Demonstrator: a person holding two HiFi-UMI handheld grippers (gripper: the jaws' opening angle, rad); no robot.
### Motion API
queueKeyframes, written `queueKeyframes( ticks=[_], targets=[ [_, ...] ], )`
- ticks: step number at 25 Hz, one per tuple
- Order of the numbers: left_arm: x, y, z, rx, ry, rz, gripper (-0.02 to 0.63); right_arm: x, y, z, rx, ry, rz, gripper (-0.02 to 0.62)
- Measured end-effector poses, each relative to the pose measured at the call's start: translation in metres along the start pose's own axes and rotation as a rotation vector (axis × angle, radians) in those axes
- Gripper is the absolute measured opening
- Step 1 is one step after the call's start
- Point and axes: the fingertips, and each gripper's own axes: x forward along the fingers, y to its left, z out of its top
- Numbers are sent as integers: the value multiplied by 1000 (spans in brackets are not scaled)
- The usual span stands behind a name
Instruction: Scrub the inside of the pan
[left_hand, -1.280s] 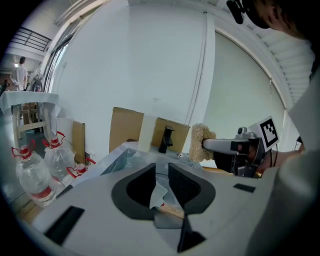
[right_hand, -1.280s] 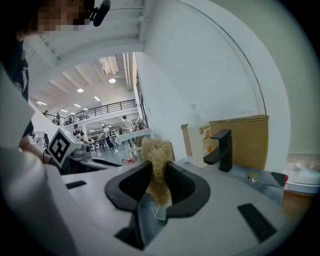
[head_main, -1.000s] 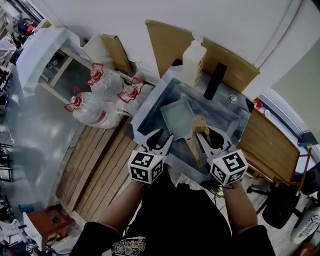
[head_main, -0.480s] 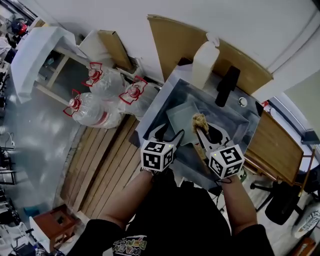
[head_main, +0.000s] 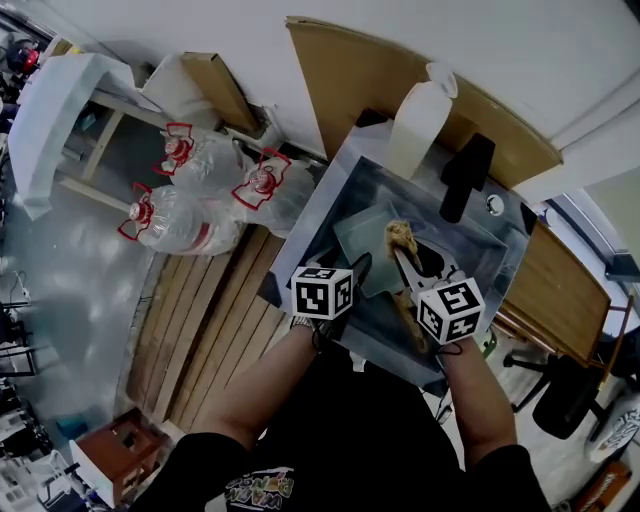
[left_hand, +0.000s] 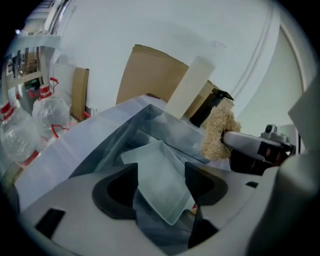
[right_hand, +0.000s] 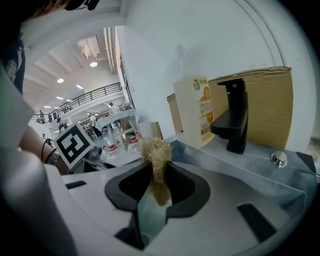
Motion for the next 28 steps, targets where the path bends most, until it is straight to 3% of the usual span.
queueKeyframes(
  ticks=[8,24,26,28],
  targets=[
    [25,26,-10,-148,76,40,283,32,-9,-14,4,46,27,101],
    [65,64,-31,-258,191,132,281,80,-18,-48,-7,185,81,101],
    [69,70,-37,-281,210,156,236,88,-17,-53,-26,210,98,101],
    [71,77,-42,-293,229,190,106,96,-17,-58,-54,238,111,101]
  ],
)
